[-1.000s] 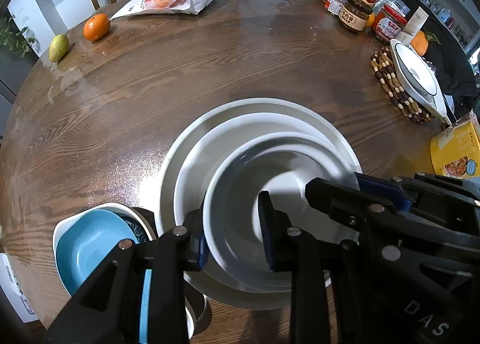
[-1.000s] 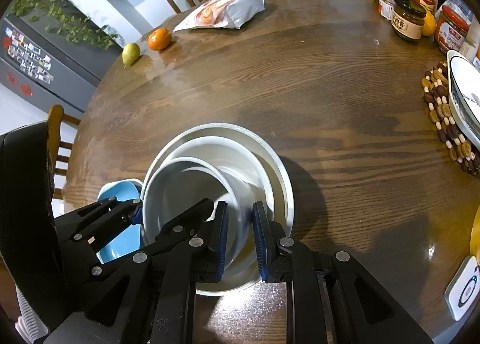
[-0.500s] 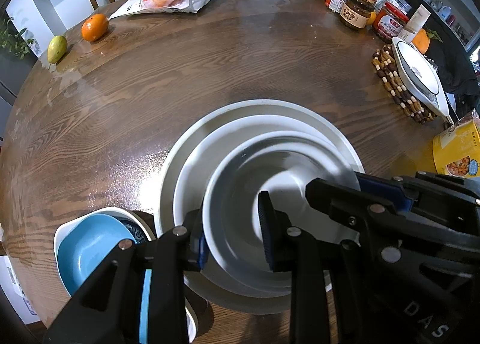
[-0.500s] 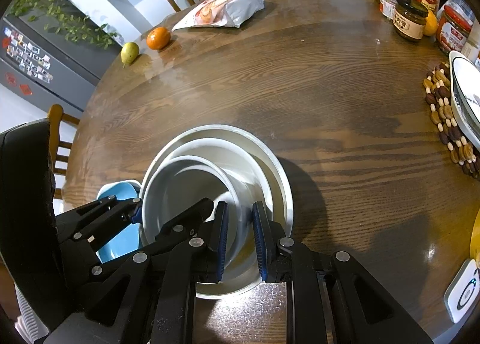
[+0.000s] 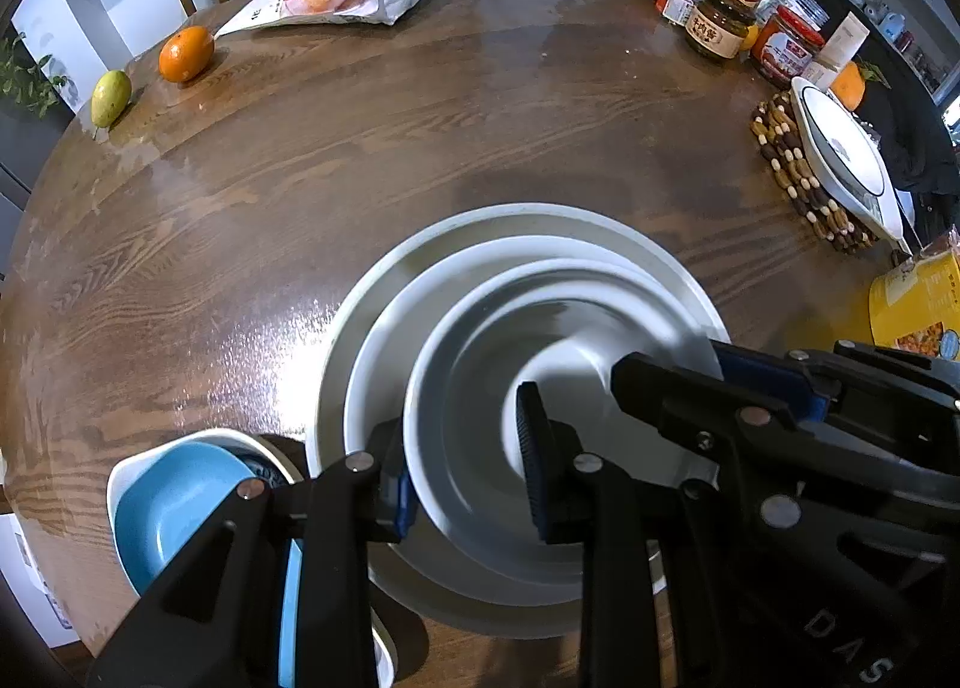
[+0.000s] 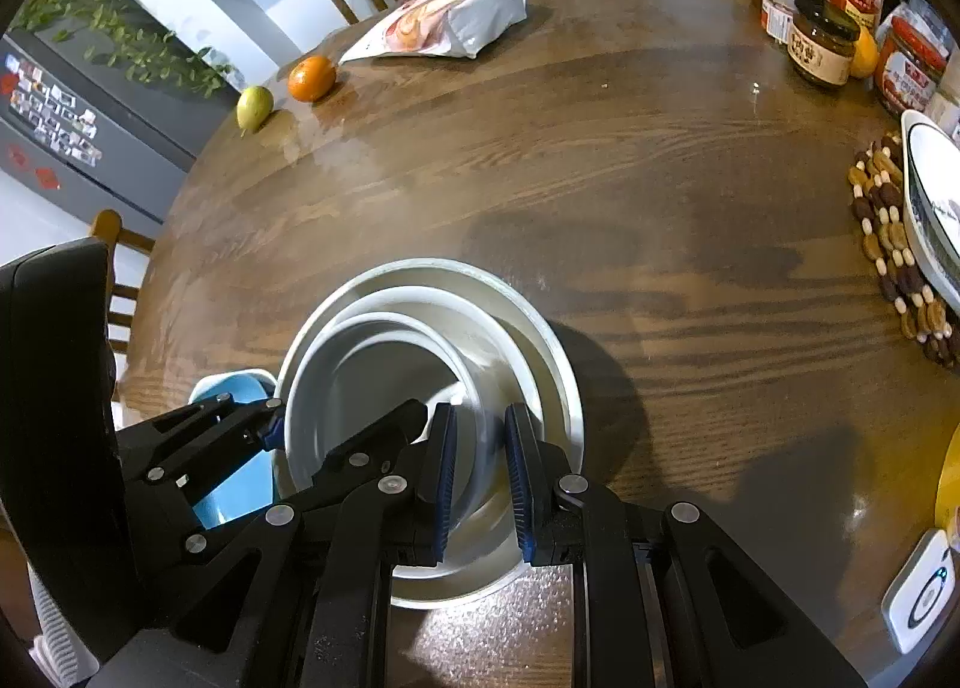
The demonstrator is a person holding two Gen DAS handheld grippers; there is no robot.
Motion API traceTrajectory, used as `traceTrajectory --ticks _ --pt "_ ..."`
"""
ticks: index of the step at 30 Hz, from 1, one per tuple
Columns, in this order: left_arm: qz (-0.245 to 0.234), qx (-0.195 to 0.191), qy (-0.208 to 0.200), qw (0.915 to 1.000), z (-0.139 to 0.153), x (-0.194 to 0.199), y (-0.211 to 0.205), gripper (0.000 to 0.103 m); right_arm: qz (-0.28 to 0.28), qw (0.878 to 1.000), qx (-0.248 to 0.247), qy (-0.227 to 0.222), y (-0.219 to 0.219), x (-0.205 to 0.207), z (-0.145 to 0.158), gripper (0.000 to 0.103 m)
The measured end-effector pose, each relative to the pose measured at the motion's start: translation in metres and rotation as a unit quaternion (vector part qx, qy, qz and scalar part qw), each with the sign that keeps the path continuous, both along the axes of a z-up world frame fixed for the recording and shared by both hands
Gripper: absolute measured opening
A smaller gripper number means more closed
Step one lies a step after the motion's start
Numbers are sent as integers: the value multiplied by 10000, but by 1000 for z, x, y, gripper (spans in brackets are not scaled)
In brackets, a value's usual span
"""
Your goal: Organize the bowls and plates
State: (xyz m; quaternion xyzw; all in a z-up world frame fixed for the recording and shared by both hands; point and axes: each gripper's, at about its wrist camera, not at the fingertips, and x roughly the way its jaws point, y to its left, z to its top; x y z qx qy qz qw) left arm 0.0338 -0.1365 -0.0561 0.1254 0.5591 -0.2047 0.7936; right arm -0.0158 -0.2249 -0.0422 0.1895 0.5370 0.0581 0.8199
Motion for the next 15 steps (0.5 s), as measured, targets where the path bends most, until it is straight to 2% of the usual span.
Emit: traceTrajectory --ticks 15 --pt "69 73 -101 9999 2 26 -8 25 -15 9999 -120 -72 -6 26 5 20"
